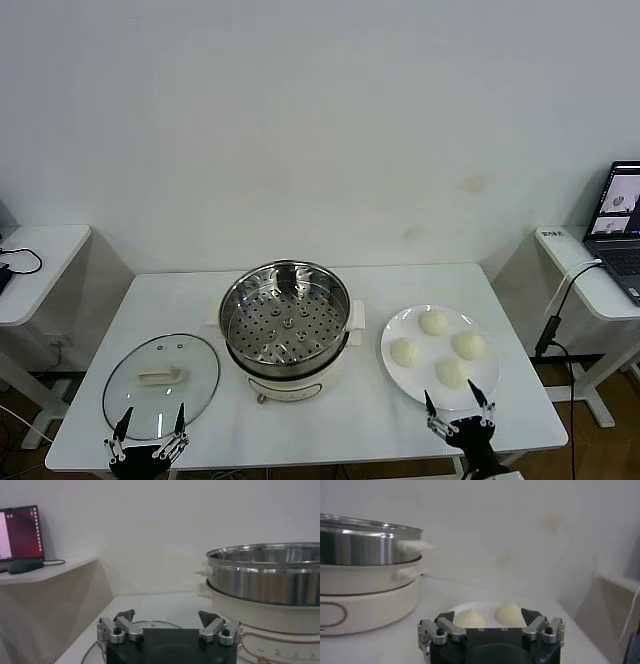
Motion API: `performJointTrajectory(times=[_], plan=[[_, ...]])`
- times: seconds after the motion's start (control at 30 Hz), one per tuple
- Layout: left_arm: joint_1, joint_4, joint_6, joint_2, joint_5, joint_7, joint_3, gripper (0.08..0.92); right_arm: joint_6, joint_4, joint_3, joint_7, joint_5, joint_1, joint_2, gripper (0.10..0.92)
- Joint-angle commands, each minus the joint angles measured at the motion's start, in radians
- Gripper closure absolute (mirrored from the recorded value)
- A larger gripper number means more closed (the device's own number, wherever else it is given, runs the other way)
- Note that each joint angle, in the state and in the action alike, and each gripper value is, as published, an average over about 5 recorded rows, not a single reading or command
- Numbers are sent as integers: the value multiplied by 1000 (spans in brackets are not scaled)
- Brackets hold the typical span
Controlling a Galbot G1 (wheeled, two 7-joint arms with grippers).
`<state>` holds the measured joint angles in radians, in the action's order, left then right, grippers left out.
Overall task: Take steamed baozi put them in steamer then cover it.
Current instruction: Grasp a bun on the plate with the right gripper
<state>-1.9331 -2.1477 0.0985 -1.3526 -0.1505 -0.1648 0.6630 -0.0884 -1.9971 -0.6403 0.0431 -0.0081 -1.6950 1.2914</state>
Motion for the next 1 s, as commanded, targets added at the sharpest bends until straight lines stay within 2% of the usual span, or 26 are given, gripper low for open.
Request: performJointTrajectory(times=[0.03, 0.27, 0.4, 0.7, 0.87, 1.0], plan=[[-3, -12, -28, 0, 25, 0, 4, 177, 10, -12, -11, -18, -51, 18, -31, 203], [13, -9, -15, -2, 78, 0, 14, 177, 198, 26, -32, -12, -161, 196, -259, 202], [10, -16, -10, -14, 103, -2, 10, 177, 286, 109, -8, 63, -245, 324, -397, 203], [6, -37, -13, -27, 127, -4, 11, 177, 368, 278, 189, 421, -376, 667, -701, 203], [11, -37, -13, -22, 130, -2, 9, 177, 362, 390, 466, 630, -328, 950, -811, 203], [18, -33, -13, -18, 130, -2, 11, 177, 343, 503, 737, 745, -279, 1201, -818, 203]])
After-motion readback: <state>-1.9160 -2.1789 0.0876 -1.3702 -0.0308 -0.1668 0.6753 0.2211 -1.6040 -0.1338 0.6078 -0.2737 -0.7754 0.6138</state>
